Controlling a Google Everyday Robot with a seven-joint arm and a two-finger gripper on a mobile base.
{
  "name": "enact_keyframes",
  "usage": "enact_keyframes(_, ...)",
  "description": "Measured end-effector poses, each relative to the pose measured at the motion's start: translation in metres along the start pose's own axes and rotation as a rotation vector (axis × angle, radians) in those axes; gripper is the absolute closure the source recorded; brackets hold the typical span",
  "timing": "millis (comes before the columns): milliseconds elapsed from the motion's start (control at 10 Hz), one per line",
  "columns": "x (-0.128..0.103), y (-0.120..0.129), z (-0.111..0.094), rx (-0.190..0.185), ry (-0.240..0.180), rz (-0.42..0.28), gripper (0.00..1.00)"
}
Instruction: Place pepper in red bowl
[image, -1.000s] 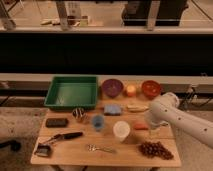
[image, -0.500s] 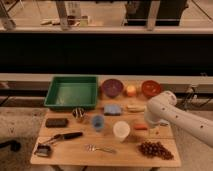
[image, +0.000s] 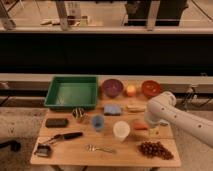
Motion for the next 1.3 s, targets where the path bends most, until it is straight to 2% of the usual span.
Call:
enact_keyframes(200, 0.006, -0.003, 0.003, 0.003, 0.0, 0.016, 0.22)
enact_keyframes(300, 0.006, -0.005, 0.003, 0.008, -0.003, 0.022, 0.27)
enact_keyframes(600, 0.016, -0.008, 0.004, 0.021, -0.007, 0.052, 0.59)
enact_keyframes(700, 0.019, -0.007, 0.005, 0.02, -0.009, 0.056, 0.66)
enact_keyframes(1000, 0.022, -0.005, 0.014, -0.005, -0.017, 0.064, 0.72)
enact_keyframes(1100, 0.023, -0.005, 0.013, -0.005, -0.014, 0.062, 0.78)
enact_keyframes(1200, 0.023, -0.005, 0.012, -0.004, -0.013, 0.062, 0.9)
enact_keyframes(1300, 0.024, -0.006, 0.012, -0.003, -0.011, 0.061, 0.97)
